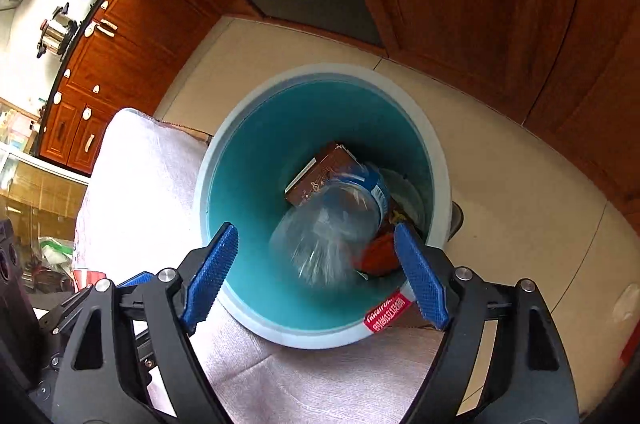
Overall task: Collect trash
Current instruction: 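Carry the bag and bottle over the teal bin and open both tools, then move both tools back to the table toward the paper cup and red can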
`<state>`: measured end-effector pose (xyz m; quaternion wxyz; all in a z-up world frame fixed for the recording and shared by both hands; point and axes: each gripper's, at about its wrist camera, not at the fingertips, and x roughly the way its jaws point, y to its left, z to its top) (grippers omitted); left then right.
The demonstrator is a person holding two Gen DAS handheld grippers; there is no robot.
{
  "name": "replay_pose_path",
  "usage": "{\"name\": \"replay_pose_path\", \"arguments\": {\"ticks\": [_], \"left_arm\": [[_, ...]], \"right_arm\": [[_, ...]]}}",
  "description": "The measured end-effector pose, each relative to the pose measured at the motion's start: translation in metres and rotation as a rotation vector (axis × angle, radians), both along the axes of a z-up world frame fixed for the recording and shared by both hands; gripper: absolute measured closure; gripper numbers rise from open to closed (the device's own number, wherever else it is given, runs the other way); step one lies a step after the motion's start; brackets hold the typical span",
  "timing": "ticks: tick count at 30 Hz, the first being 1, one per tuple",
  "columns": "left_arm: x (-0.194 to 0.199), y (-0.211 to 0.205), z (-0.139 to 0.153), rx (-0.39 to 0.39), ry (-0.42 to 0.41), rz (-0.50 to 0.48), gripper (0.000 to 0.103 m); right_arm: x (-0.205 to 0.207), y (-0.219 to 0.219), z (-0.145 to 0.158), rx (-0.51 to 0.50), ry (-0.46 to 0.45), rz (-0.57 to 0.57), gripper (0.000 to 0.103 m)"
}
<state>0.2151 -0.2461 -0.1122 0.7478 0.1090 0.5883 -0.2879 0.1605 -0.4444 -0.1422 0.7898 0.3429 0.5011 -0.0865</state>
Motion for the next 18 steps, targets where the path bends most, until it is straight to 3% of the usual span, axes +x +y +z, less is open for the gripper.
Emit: {"name": "replay_pose_path", "arguments": {"ticks": [8, 18], "left_arm": [[-0.017, 0.013, 0.023, -0.024, -0.033, 0.000, 0.008], [-0.038, 0.005, 0.043, -0.047, -0.062, 0.023, 0.006]], "right_arm": [[-0.011, 0.008, 0.014, -0.020, 0.016, 0.000, 0.015], [-0.026, 0.030, 0.033, -0.045, 0.011, 0.037, 0.015]]}}
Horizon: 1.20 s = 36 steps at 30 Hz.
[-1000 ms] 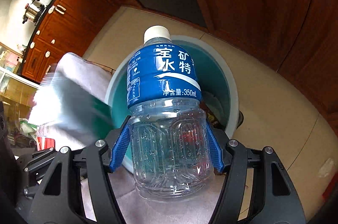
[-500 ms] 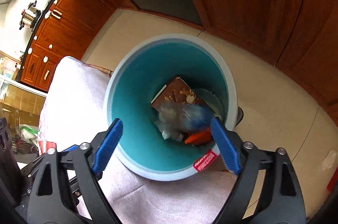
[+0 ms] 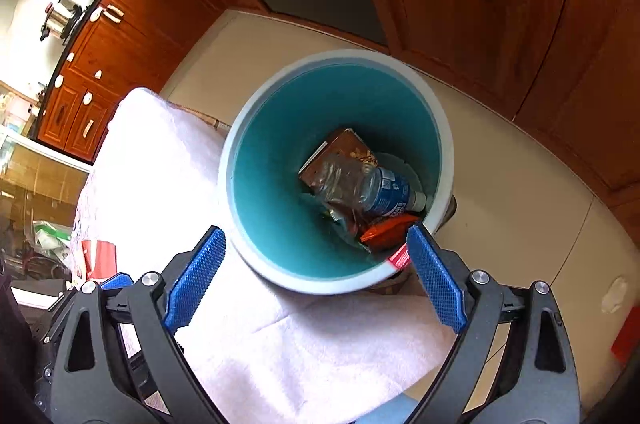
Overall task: Collect trash
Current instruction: 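Move both tools back to the table toward the paper cup and red can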
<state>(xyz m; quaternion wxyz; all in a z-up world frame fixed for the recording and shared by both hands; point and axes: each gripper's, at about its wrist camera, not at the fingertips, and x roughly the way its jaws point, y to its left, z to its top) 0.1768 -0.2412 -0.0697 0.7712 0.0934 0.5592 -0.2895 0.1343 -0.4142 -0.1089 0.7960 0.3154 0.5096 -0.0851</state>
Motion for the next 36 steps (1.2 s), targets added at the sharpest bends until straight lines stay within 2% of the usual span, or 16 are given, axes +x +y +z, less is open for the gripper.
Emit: {"name": "replay_pose_path", "arguments": {"ticks": [12, 22, 29, 33, 36], "left_arm": [[-0.020, 0.062, 0.032, -0.035, -0.059, 0.090, 0.004], [-0.032, 0.132, 0.043, 0.027, -0.125, 0.174, 0.004], [-0.031, 0.199, 0.057, 0.066, -0.183, 0.259, 0.004], [-0.020, 0.236, 0.055, 0.098, -0.182, 0.319, 0.004], [-0.011, 0.256, 0.046, 0.087, -0.152, 0.360, 0.004]], "right_arm": [[-0.013, 0.052, 0.036, -0.027, -0.036, 0.085, 0.015], [-0.004, 0.113, 0.052, -0.039, -0.037, 0.217, 0.015], [0.013, 0.158, 0.058, -0.047, -0.034, 0.309, 0.015], [0.028, 0.185, 0.058, -0.052, -0.032, 0.361, 0.015], [0.039, 0.204, 0.055, -0.049, -0.024, 0.400, 0.015]]}}
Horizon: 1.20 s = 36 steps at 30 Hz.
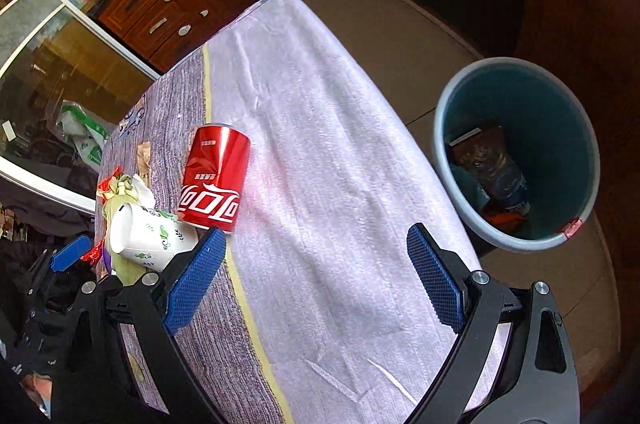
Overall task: Collect trash
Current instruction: 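Move both tools back to the table toward the paper cup and red can, then grasp the white paper cup with the left tool while the right tool grasps the red can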
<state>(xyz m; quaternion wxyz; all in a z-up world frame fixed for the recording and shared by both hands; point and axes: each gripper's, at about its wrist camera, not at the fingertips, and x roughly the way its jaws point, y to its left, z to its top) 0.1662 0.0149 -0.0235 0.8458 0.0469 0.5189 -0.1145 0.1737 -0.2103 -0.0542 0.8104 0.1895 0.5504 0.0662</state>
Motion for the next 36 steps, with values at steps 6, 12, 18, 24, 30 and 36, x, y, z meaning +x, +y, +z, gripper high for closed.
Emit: {"name": "replay_pose_path", "arguments": {"ticks": [6, 12, 18, 24, 30, 36], "left_arm": [[0.013, 0.009, -0.018, -0.008, 0.040, 0.009, 0.004], [0.020, 0.006, -0.028, 0.001, 0.056, -0.017, 0.004], [0.027, 0.005, -0.033, -0.021, 0.057, -0.026, 0.004], [0.030, 0.001, -0.035, -0.032, 0.036, -0.064, 0.004], [0.028, 0.004, -0.037, -0.043, 0.031, -0.073, 0.004], [0.029, 0.003, -0.041, -0.042, 0.042, -0.074, 0.005]], "right_arm": [[0.019, 0.031, -0.010, 0.007, 0.026, 0.058, 0.015], [0.036, 0.047, -0.013, 0.007, 0.032, 0.084, 0.015], [0.049, 0.059, -0.016, 0.015, 0.035, 0.104, 0.015], [0.060, 0.076, -0.021, 0.021, 0.005, 0.135, 0.015], [0.068, 0.093, -0.033, 0.046, 0.003, 0.171, 0.021], [0.069, 0.093, -0.039, 0.071, 0.011, 0.188, 0.042]]}}
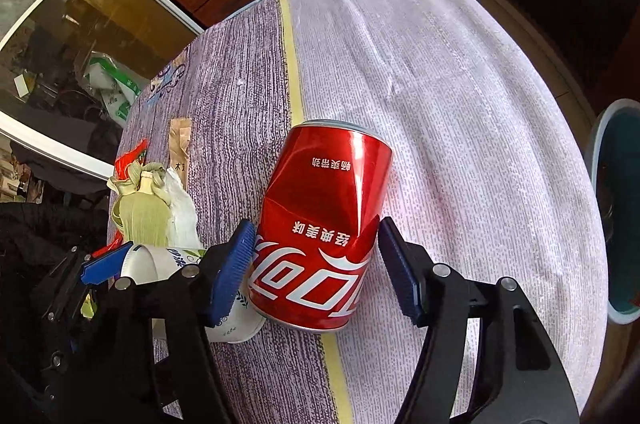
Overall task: Collect trash
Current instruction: 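Grasp the white paper cup with the left tool while the right tool grasps the red can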
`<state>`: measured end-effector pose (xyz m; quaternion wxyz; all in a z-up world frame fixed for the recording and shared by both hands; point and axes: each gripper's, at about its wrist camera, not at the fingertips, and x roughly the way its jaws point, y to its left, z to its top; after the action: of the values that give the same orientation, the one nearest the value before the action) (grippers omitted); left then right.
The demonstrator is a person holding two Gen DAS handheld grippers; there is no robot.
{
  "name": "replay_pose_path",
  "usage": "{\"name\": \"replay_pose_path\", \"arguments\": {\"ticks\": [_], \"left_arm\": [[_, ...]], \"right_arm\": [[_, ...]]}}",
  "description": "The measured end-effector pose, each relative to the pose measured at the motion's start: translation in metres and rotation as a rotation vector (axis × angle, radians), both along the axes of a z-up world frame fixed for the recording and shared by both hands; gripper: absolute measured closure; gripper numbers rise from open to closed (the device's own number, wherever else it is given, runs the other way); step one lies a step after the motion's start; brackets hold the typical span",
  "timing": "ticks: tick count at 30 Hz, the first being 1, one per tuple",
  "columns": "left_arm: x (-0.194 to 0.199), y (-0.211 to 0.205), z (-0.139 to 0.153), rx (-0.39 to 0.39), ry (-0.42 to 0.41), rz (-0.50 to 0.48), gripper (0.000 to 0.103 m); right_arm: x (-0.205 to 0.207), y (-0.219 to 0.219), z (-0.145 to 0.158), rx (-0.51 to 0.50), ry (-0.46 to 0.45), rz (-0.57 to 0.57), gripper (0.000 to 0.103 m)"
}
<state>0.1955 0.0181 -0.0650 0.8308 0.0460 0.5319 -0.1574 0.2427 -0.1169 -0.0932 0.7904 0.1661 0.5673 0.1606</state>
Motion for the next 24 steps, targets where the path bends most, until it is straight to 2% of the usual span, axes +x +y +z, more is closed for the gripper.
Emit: {"name": "replay_pose_path", "arguments": {"ticks": [4, 6, 8, 10, 14, 18, 24], "left_arm": [[0.000, -0.007, -0.001, 0.019, -0.004, -0.011, 0.005], [0.000, -0.011, -0.001, 0.028, -0.013, -0.017, 0.008], [-0.001, -0.014, -0.001, 0.042, -0.019, -0.023, 0.030], [-0.002, -0.016, -0.001, 0.044, -0.022, -0.026, 0.045], [-0.011, -0.024, 0.004, 0.044, -0.050, -0.043, 0.046], [-0.021, -0.041, 0.005, 0.022, -0.032, -0.086, 0.046], [-0.039, -0.069, -0.005, 0.051, -0.028, -0.112, 0.044]], "right_arm": [[-0.007, -0.009, 0.003, -0.013, -0.009, -0.006, 0.042], [-0.011, -0.015, 0.004, -0.017, -0.011, -0.011, 0.042], [-0.016, -0.021, 0.004, -0.019, -0.008, -0.021, 0.042], [-0.021, -0.029, 0.002, -0.015, -0.001, -0.035, 0.042], [-0.029, -0.038, 0.001, -0.009, 0.003, -0.049, 0.042], [-0.041, -0.050, 0.001, 0.004, 0.004, -0.067, 0.042], [-0.060, -0.071, 0.002, 0.016, 0.007, -0.100, 0.042]]}}
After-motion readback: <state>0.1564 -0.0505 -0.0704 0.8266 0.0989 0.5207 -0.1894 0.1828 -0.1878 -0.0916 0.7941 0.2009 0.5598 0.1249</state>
